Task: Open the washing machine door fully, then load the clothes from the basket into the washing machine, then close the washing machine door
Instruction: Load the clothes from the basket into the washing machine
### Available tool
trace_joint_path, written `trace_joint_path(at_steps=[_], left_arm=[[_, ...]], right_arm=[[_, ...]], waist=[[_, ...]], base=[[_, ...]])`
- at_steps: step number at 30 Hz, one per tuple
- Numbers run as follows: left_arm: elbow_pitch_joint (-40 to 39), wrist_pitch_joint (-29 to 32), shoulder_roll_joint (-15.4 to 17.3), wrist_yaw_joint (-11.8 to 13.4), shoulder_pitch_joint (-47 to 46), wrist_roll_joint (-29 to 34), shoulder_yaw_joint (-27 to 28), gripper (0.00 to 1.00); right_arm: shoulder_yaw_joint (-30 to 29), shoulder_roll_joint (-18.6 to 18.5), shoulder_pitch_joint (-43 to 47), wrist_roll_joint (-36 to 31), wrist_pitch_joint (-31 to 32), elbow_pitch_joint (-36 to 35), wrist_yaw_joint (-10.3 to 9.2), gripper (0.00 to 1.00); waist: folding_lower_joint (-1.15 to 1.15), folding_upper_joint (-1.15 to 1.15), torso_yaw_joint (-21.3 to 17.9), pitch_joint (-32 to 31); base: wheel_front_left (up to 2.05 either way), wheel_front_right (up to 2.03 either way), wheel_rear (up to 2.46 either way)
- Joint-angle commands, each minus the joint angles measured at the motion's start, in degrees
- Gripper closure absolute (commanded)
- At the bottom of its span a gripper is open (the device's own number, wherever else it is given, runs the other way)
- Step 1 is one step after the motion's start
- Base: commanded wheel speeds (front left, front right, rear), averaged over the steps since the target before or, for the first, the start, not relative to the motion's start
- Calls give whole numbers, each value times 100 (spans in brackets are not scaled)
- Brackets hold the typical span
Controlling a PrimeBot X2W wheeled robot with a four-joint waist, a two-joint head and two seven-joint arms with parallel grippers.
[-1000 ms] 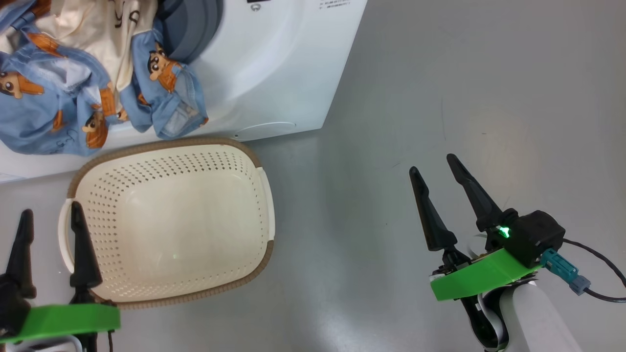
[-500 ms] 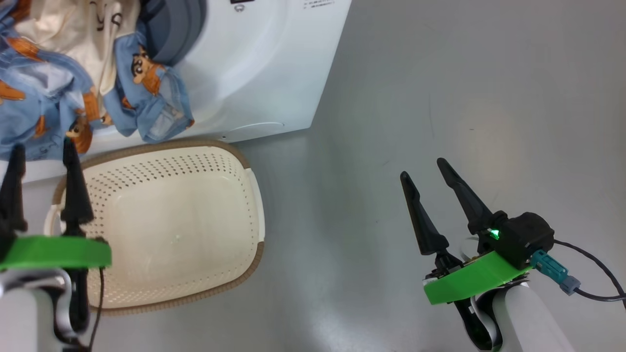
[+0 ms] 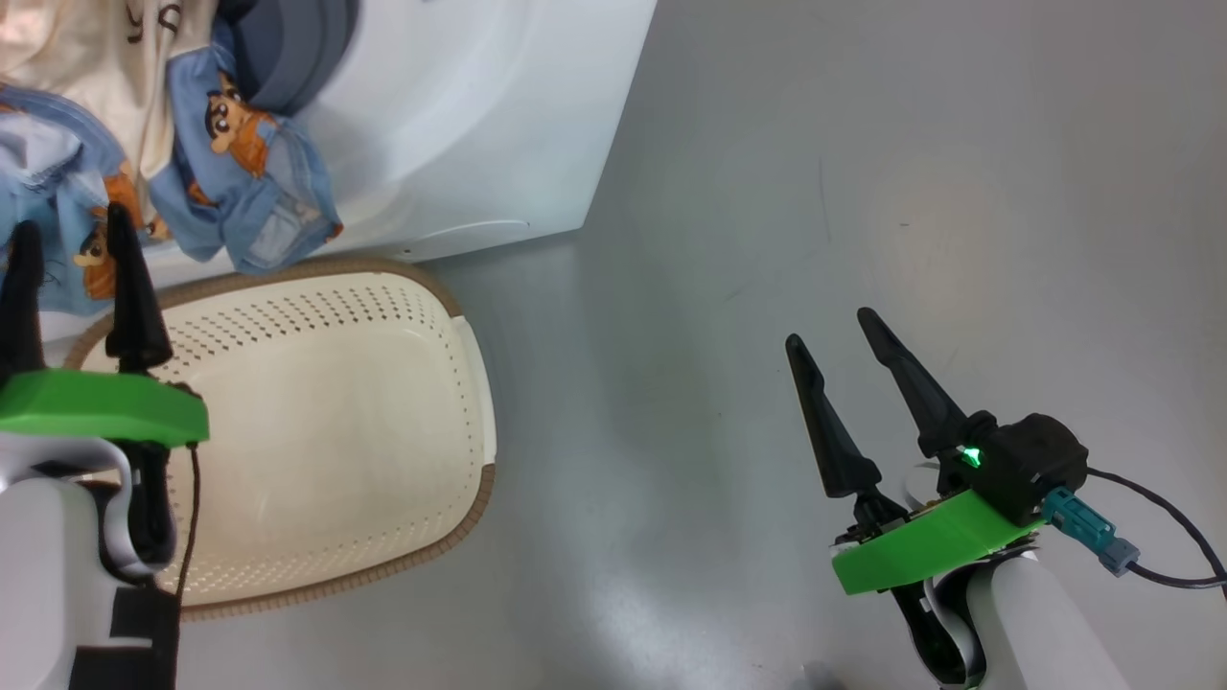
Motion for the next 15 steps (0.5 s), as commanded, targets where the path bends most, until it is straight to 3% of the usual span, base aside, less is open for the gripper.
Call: trace_joint_path(at_steps=[1, 15], left_arm=[[-23, -66, 154, -38, -127, -89, 145, 0], [1043, -148, 158, -260, -888, -502, 68, 0]], right_arm=[[112, 24, 4, 50, -27, -136, 9, 0], [50, 24, -44, -14, -27, -118, 9, 0]], waist=[[0, 0, -20, 41], [0, 0, -80, 427]], base=[[0, 0, 0], [0, 0, 0]])
